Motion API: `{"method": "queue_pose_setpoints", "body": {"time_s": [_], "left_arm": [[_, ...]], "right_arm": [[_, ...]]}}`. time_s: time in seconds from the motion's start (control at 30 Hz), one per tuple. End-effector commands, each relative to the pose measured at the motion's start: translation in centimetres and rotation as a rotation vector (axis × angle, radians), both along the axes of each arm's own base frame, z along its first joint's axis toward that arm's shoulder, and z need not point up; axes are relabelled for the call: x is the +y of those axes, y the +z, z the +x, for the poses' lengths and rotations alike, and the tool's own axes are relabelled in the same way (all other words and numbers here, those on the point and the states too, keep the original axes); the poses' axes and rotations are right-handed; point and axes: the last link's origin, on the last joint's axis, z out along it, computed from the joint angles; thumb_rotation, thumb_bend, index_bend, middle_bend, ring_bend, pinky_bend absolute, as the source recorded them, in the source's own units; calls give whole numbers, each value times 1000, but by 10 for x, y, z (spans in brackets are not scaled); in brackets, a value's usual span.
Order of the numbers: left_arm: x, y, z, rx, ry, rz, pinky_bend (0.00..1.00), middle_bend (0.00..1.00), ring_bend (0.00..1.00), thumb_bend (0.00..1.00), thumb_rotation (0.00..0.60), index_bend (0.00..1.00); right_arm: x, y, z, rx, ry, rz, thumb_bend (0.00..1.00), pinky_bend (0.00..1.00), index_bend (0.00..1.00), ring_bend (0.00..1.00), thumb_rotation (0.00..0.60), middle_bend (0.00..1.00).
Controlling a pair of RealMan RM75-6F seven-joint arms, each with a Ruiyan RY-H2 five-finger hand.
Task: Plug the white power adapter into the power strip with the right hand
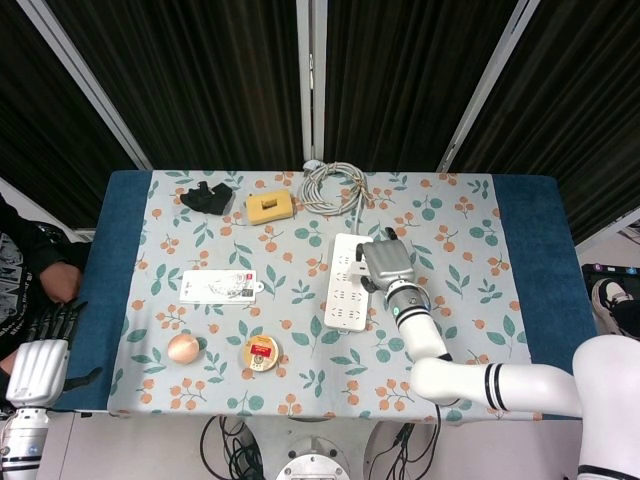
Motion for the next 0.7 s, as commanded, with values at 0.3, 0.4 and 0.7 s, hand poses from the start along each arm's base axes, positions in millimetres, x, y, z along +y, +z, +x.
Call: {"method": "queue_pose_setpoints", "body": {"time_s": [0.3, 0.4, 0.7], "left_arm": [[1, -1, 0, -2, 0, 0, 0, 34, 0, 0, 600, 79], [1, -1, -1, -2, 1, 0, 0, 34, 0, 0, 600, 79], [1, -2, -4, -6, 7, 0, 0, 34, 0, 0, 600, 79]], "right_arm": [[-6, -9, 15, 70, -8, 3, 726, 0, 784, 406, 600, 702], [-7, -10, 16, 75, -14, 4, 727, 0, 784, 406, 600, 702], [-7, -17, 18, 70, -27, 19, 726, 0, 779, 406, 600, 699]]}}
